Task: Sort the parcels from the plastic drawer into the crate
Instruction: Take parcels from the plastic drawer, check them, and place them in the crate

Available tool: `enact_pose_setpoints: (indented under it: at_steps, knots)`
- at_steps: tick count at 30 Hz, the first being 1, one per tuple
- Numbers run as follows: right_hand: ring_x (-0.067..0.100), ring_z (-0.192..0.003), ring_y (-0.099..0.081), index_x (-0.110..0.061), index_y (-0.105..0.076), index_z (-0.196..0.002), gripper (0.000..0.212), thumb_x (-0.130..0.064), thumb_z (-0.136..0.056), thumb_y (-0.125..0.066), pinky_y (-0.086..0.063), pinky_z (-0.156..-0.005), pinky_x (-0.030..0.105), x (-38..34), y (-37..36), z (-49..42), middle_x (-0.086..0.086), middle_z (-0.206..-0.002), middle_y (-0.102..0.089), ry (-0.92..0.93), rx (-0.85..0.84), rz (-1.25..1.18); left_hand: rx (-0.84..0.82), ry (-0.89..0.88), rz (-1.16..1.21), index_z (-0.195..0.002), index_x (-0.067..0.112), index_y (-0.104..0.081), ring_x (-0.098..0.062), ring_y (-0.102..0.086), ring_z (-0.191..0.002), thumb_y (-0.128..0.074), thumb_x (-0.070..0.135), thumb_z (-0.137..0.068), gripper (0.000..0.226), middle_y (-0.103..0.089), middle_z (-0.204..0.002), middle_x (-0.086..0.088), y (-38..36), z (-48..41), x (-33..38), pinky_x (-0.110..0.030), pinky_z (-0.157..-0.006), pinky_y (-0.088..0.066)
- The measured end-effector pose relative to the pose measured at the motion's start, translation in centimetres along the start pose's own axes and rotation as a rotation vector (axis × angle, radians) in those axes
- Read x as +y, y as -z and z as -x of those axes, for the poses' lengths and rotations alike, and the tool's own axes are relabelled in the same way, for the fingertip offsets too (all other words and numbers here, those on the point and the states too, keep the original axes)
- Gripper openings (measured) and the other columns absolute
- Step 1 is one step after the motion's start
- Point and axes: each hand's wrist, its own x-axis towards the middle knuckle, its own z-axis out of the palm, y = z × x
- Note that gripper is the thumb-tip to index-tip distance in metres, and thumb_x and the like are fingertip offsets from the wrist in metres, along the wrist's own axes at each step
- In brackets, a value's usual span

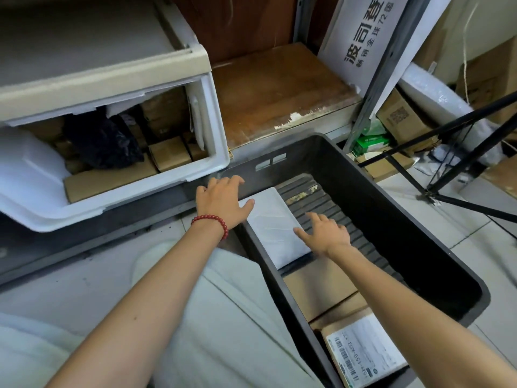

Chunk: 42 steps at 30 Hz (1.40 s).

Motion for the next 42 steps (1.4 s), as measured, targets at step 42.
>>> enact_pose_setpoints:
  at_steps: [42]
  knots:
    - [0.029, -0.127, -0.042, -0.015, -0.032, -0.145, 0.066, -0.052, -0.093, -0.051, -0.039, -0.099, 0.041, -35.7, -0.6, -8.0, 0.009, -0.142, -0.044, 0.578, 0.257, -0.162, 0.100, 0.440, 0.069, -0.145, 0.025, -0.032, -0.030, -0.045, -0.127, -0.054, 0.051, -0.088, 0.065, -0.045, -0.143, -0.006, 5.9, -0.8, -28.7, -0.043, -0.098, -0.044]
